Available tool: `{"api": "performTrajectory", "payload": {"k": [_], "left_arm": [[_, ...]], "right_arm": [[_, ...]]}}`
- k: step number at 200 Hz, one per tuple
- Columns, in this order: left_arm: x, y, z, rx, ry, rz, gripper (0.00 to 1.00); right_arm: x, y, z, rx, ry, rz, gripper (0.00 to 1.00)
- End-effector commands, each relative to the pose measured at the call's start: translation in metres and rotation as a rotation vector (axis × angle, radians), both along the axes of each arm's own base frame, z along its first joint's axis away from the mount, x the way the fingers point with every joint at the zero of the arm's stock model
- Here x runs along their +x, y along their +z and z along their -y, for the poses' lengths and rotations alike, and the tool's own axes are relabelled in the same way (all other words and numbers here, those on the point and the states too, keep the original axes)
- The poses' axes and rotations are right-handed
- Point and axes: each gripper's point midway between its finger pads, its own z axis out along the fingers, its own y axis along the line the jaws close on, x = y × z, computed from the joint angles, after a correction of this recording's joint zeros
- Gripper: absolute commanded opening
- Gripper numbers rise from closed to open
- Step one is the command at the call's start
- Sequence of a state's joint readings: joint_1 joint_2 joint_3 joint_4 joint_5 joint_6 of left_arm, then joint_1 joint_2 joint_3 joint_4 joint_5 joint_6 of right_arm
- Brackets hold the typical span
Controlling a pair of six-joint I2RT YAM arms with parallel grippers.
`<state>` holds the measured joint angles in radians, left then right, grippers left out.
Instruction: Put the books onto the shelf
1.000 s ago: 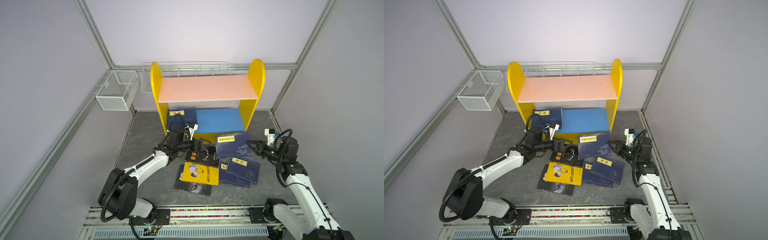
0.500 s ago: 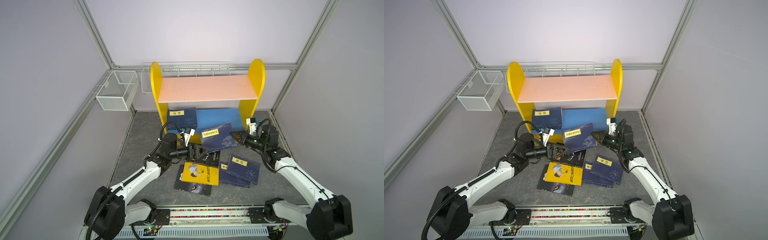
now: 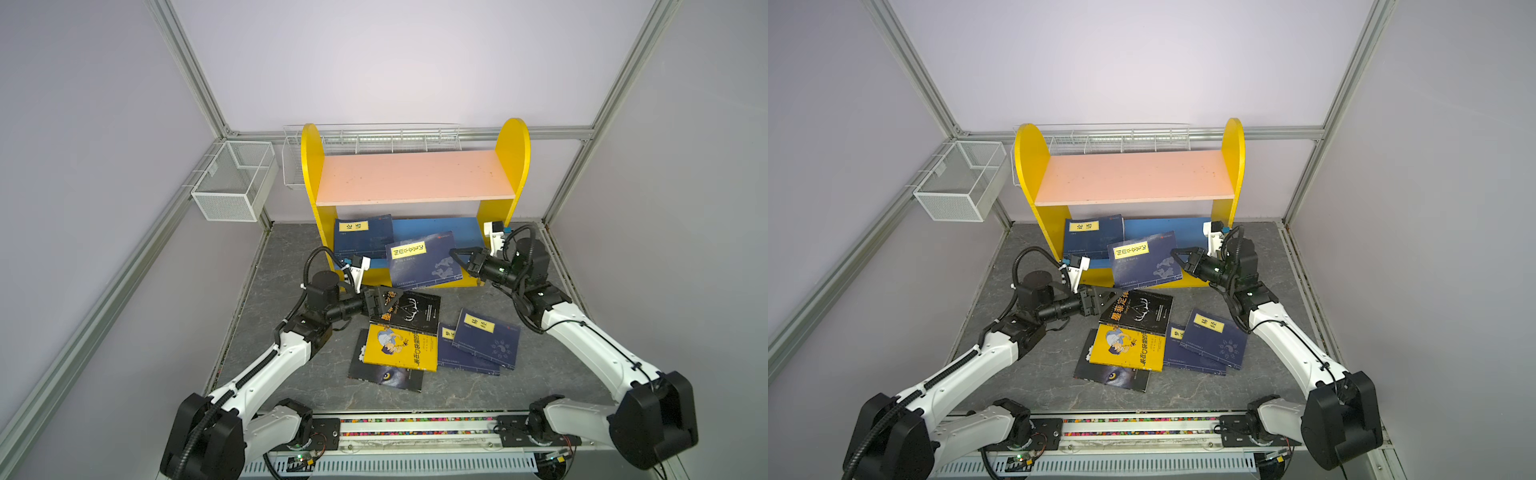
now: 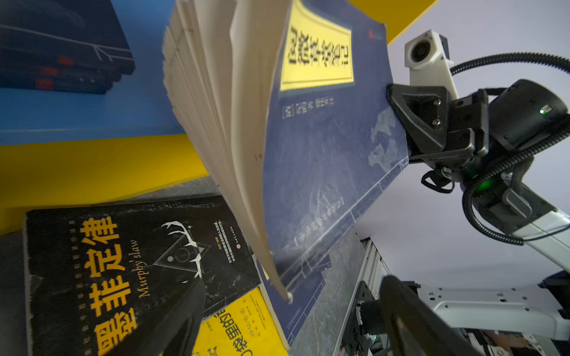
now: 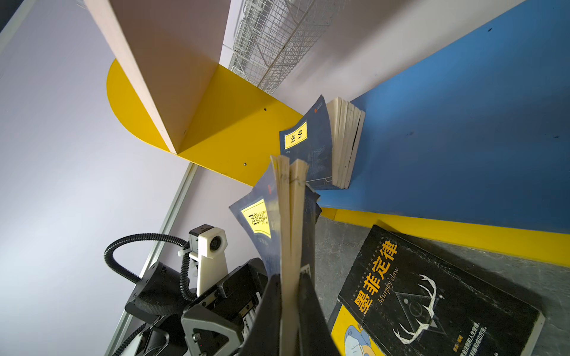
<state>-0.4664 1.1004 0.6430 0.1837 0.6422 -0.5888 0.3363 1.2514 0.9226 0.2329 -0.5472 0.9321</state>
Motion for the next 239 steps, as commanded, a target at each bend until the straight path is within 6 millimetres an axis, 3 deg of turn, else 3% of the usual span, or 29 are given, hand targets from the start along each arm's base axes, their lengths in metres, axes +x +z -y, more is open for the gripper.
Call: {"api": "performTrajectory", "payload": {"k": [1,76,124,148,165,180,195,206,217,228,239], "left_arm": [[0.006,0.006,-0.007,-0.016,0.059,0.024,0.90],[0.016,0.008,0.021,-0.162,-0.062,-0.018,0.85],[0.023,0.042,0.025,-0.228,-0.073,0.072,0.74],[0.020,0.053,0.024,-0.223,-0.080,0.096,0.55],[0.019,0.055,0.023,-0.218,-0.077,0.103,0.24],[0.019,0.058,0.020,-0.219,-0.058,0.108,0.07],[0.018,0.062,0.017,-0.225,-0.041,0.120,0.02],[0.017,0.067,0.015,-0.232,-0.027,0.135,0.00],[0.015,0.072,0.013,-0.239,-0.024,0.150,0.00],[0.015,0.075,0.011,-0.244,-0.013,0.159,0.00],[0.014,0.077,0.011,-0.250,-0.014,0.166,0.00]], "right_arm": [[-0.003,0.030,-0.004,0.055,0.022,0.082,0.06],[-0.005,0.044,-0.013,0.148,0.068,0.102,0.06],[-0.008,0.025,-0.025,0.104,0.094,0.067,0.06],[-0.007,0.015,-0.028,0.095,0.095,0.046,0.06],[-0.006,0.008,-0.031,0.086,0.099,0.031,0.06],[-0.005,-0.001,-0.030,0.060,0.094,0.012,0.07],[-0.003,-0.013,-0.027,0.020,0.073,-0.019,0.20],[-0.002,-0.021,-0.024,0.007,0.064,-0.051,0.44],[-0.003,-0.027,-0.022,-0.002,0.066,-0.066,0.60],[-0.004,-0.035,-0.021,-0.016,0.071,-0.081,0.69],[-0.007,-0.040,-0.023,-0.026,0.097,-0.089,0.70]]}}
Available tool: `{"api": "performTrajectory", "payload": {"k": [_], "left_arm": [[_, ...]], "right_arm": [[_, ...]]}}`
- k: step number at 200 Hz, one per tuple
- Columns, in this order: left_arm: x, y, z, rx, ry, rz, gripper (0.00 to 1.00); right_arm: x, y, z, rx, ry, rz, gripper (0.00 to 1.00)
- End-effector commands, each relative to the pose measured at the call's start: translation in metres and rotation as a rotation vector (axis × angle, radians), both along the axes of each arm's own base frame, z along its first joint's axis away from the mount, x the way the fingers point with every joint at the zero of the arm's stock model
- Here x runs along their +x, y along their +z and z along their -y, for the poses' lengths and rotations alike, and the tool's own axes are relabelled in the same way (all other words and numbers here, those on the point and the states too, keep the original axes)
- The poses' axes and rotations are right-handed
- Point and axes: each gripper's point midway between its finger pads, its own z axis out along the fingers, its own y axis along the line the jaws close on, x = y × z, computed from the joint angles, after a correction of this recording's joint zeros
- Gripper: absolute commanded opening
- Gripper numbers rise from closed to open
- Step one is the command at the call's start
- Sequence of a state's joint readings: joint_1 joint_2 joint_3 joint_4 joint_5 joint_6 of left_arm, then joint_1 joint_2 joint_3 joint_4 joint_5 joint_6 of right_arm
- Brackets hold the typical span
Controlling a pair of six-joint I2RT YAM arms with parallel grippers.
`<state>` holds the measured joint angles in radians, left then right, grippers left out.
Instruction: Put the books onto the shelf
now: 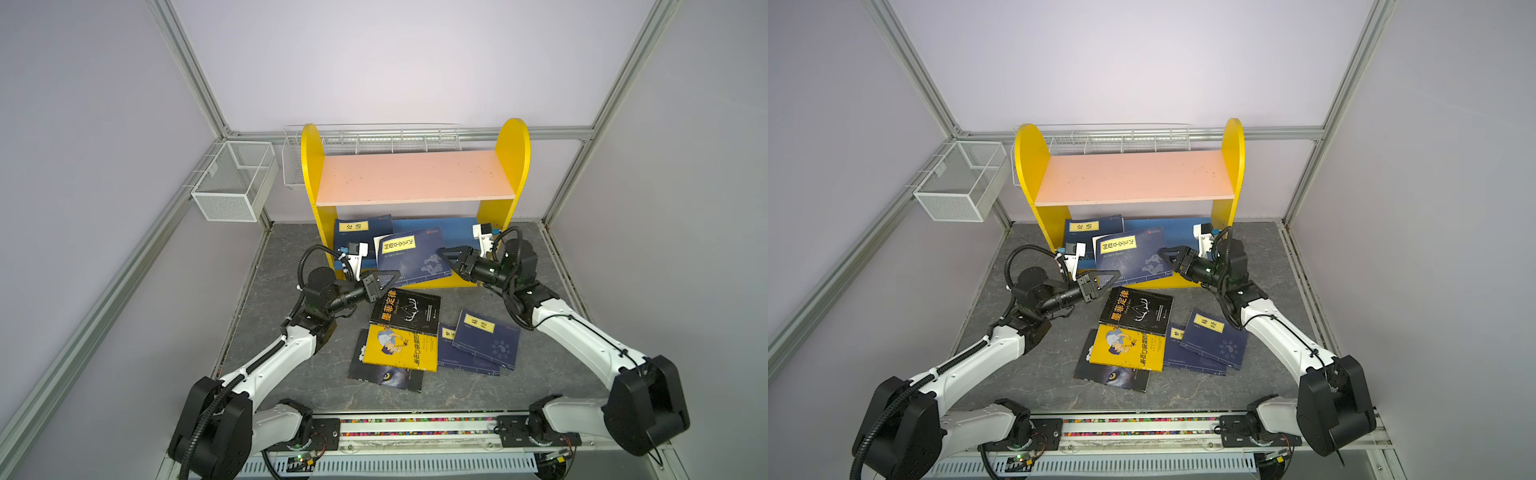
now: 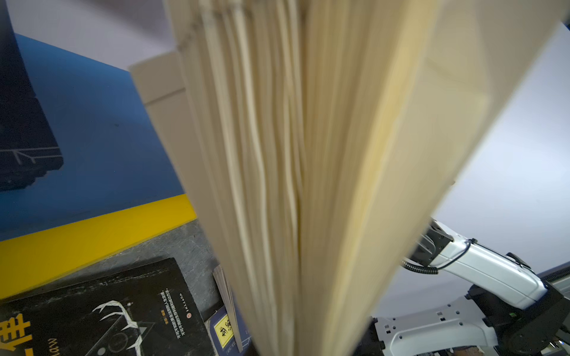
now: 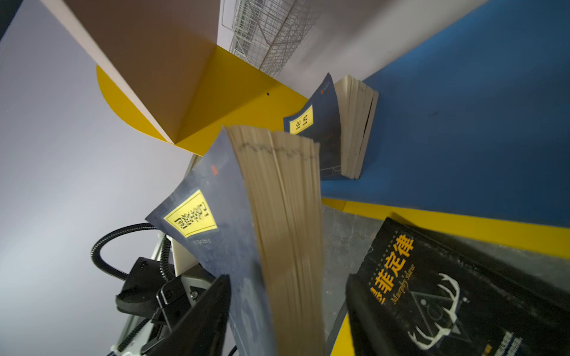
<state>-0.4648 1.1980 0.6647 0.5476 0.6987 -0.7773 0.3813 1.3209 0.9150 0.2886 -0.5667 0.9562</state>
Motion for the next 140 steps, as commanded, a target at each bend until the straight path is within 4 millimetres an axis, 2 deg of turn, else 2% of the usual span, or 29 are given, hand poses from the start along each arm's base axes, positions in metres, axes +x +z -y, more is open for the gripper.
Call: {"api": "performTrajectory", "payload": {"k": [1,10,28,32,47,80,112,116,122,133,140], "left_arm": [[-0.001,0.026,-0.005,-0.039,0.028,0.080,0.00],[-0.002,0.028,-0.005,-0.044,0.026,0.086,0.00],[-0.002,0.029,-0.005,-0.048,0.026,0.088,0.00],[-0.003,0.029,-0.005,-0.048,0.024,0.089,0.00],[-0.003,0.028,-0.004,-0.048,0.017,0.086,0.00],[-0.002,0.020,-0.003,-0.040,0.008,0.070,0.00],[0.000,0.011,-0.004,-0.013,0.028,0.050,0.00],[0.001,0.011,-0.005,-0.008,0.038,0.049,0.05],[0.004,0.010,-0.008,0.002,0.066,0.045,0.19],[0.011,0.008,-0.019,0.032,0.154,0.035,0.52],[0.018,0.006,-0.029,0.061,0.226,0.023,0.71]], "right_arm": [[-0.008,-0.021,-0.001,-0.035,0.041,-0.045,0.70],[-0.011,-0.021,-0.005,-0.026,0.071,-0.039,0.68],[-0.015,-0.010,-0.011,0.013,0.125,0.004,0.56],[-0.018,-0.019,-0.011,0.016,0.131,-0.012,0.53],[-0.020,-0.014,-0.014,0.052,0.151,0.005,0.46],[-0.025,-0.008,-0.028,0.106,0.209,0.019,0.36],[-0.027,0.003,-0.034,0.114,0.213,0.065,0.16],[-0.027,0.004,-0.033,0.111,0.207,0.069,0.14],[-0.025,0.005,-0.032,0.098,0.187,0.069,0.13],[-0.023,0.008,-0.030,0.066,0.160,0.091,0.10],[-0.021,0.001,-0.028,0.030,0.132,0.082,0.09]]}}
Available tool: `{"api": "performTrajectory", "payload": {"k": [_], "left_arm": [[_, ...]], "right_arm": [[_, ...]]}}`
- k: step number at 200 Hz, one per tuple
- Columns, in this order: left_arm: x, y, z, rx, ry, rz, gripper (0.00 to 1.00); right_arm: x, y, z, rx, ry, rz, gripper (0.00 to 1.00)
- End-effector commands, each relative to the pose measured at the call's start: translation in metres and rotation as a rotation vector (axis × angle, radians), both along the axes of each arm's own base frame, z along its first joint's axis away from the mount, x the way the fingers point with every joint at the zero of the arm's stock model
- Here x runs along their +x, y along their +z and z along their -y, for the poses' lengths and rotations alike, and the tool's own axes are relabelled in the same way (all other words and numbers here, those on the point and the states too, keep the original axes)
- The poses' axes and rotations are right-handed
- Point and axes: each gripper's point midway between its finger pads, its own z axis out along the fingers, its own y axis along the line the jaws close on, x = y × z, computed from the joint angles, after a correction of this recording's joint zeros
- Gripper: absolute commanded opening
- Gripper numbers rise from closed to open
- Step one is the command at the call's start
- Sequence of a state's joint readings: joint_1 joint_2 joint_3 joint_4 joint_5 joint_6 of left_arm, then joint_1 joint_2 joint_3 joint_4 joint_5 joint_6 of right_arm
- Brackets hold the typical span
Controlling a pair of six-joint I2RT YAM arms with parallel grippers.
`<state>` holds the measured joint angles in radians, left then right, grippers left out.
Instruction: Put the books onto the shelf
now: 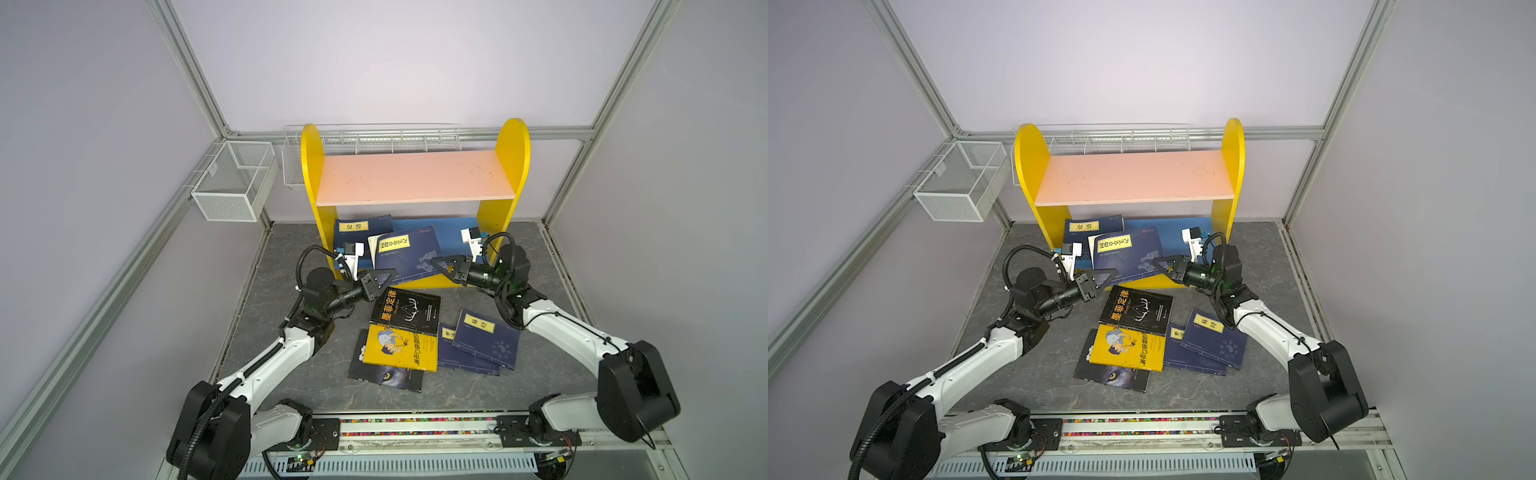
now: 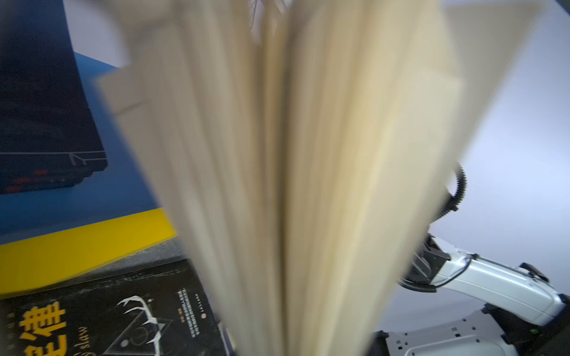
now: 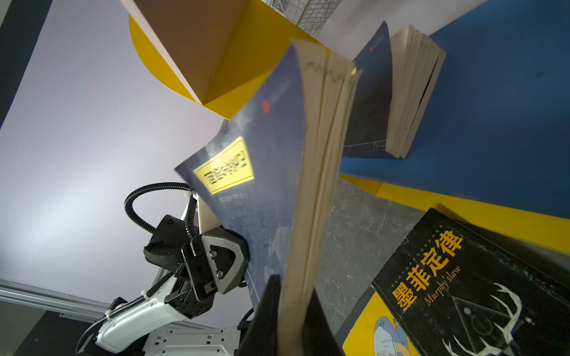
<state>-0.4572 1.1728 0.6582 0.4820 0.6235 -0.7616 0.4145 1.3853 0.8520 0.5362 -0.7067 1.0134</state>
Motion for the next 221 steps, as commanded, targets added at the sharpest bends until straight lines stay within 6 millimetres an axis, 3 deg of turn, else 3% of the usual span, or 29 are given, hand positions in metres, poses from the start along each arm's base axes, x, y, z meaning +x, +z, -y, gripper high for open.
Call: {"api": "performTrajectory", "payload": {"k": [1,4,15,34,58,92,110,151,205,221], "left_arm": [[0.009,0.014,-0.020,0.042,0.155,0.052,0.72],[0.012,0.013,-0.025,0.057,0.186,0.048,0.78],[0.020,0.013,-0.047,0.108,0.324,0.034,0.87],[0.026,0.014,-0.099,0.180,0.610,0.004,0.90],[0.018,-0.006,-0.178,0.322,0.985,-0.135,0.92],[-0.002,-0.043,-0.233,0.453,1.188,-0.320,0.92],[-0.009,-0.062,-0.245,0.468,1.204,-0.395,0.92],[-0.022,-0.083,-0.260,0.459,1.218,-0.462,0.91],[-0.028,-0.091,-0.257,0.495,1.182,-0.495,0.91],[-0.032,-0.085,-0.258,0.472,1.188,-0.477,0.91]], "right_arm": [[-0.003,0.001,0.000,-0.061,-0.041,0.029,0.09],[0.000,0.012,-0.001,-0.060,-0.054,0.056,0.08],[0.006,0.016,0.001,-0.076,-0.096,0.077,0.08],[0.019,0.019,-0.001,-0.076,-0.148,0.085,0.07],[0.042,0.024,-0.012,-0.044,-0.171,0.088,0.07],[0.065,0.032,-0.040,-0.032,-0.156,0.113,0.07],[0.077,0.028,-0.052,-0.032,-0.156,0.109,0.07],[0.101,0.017,-0.080,-0.003,-0.144,0.092,0.07],[0.124,-0.005,-0.120,0.008,-0.120,0.047,0.08],[0.129,-0.014,-0.126,-0.005,-0.123,0.030,0.08]]}}
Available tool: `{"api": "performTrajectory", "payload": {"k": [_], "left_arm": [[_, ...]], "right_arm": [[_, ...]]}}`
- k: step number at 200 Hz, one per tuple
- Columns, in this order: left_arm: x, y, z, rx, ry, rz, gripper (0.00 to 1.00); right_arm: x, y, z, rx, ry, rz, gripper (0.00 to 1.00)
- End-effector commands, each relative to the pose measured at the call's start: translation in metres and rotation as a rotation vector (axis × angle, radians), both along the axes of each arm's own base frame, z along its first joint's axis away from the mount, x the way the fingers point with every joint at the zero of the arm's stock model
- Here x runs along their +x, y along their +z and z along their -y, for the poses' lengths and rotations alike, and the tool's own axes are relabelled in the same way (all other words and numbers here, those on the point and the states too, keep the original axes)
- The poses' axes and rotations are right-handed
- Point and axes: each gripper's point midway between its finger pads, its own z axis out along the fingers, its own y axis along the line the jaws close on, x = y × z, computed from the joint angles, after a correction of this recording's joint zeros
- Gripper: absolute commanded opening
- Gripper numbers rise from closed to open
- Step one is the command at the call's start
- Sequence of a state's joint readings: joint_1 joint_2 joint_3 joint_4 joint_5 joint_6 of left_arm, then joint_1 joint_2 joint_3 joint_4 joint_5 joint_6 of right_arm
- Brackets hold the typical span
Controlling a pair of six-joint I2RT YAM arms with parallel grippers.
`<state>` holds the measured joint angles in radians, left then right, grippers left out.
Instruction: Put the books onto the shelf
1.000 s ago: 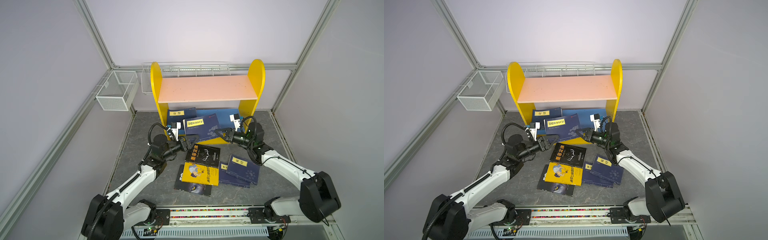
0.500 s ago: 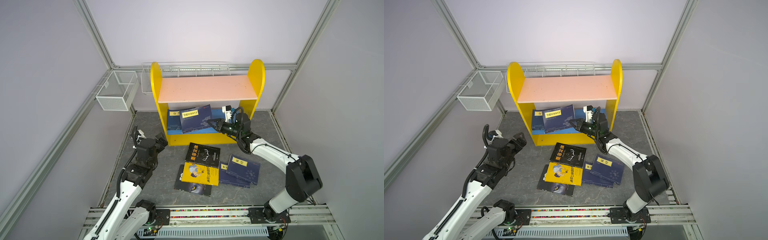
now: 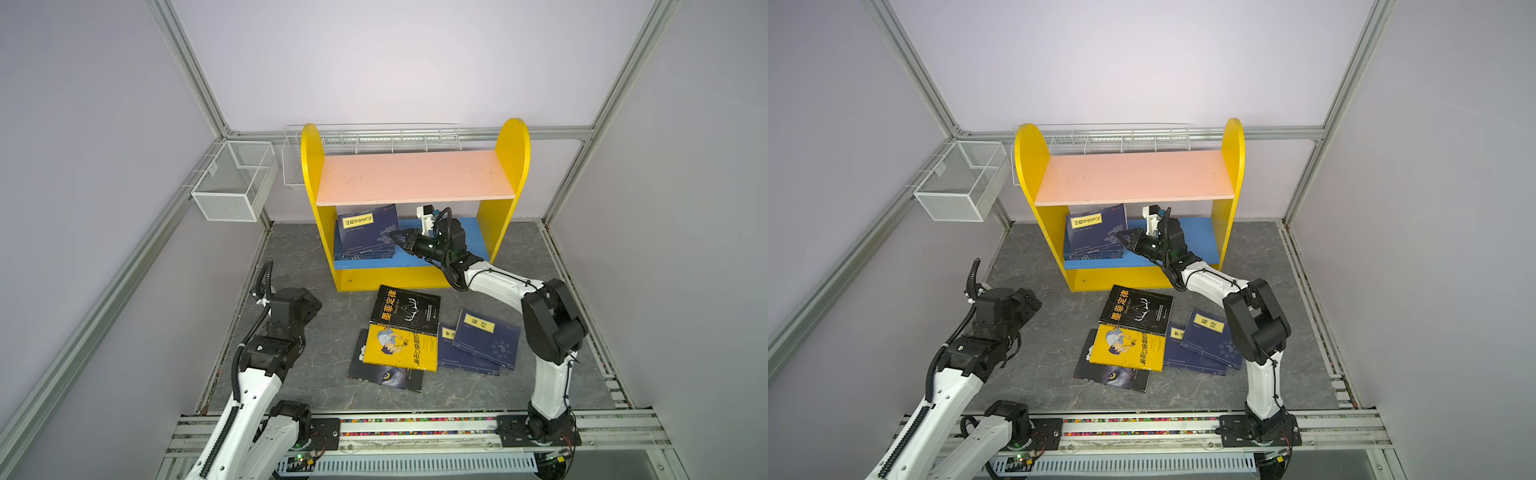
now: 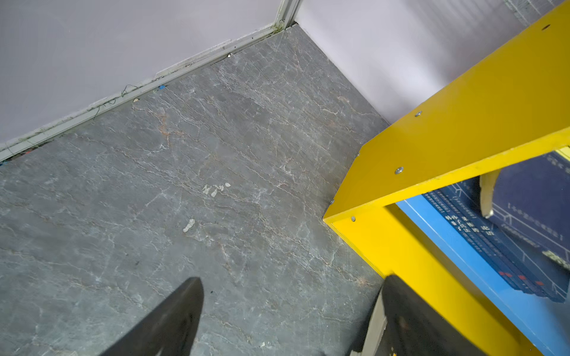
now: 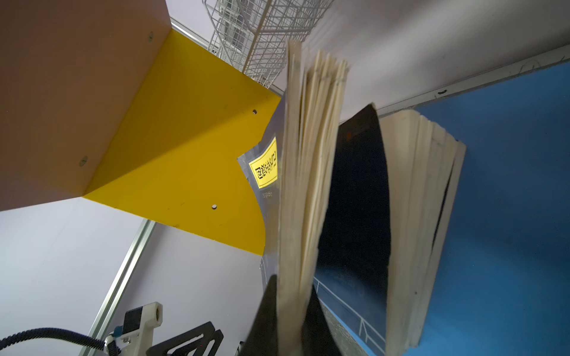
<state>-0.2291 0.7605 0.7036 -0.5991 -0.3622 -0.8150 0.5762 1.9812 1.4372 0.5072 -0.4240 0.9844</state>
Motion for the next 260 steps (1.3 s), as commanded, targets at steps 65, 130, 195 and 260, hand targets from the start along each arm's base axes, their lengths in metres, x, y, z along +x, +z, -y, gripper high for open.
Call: {"api": "performTrajectory", "payload": {"k": [65,130,195,260], "left_arm": [[-0.013,-0.005,-0.002,-0.003,-0.006,-0.026,0.91],[-0.014,-0.007,-0.001,0.000,-0.015,-0.034,0.91],[-0.015,-0.010,0.000,-0.014,-0.020,-0.033,0.91],[-0.014,-0.015,0.005,-0.042,-0.031,-0.040,0.91]], "right_arm": [[0.013,-0.003,-0.022,0.013,-0.044,-0.018,0.10],[0.007,-0.012,-0.040,-0.042,-0.016,-0.043,0.11],[-0.006,-0.014,-0.040,-0.202,-0.012,-0.048,0.26],[0.000,0.010,-0.020,-0.378,-0.068,0.022,0.63]]}}
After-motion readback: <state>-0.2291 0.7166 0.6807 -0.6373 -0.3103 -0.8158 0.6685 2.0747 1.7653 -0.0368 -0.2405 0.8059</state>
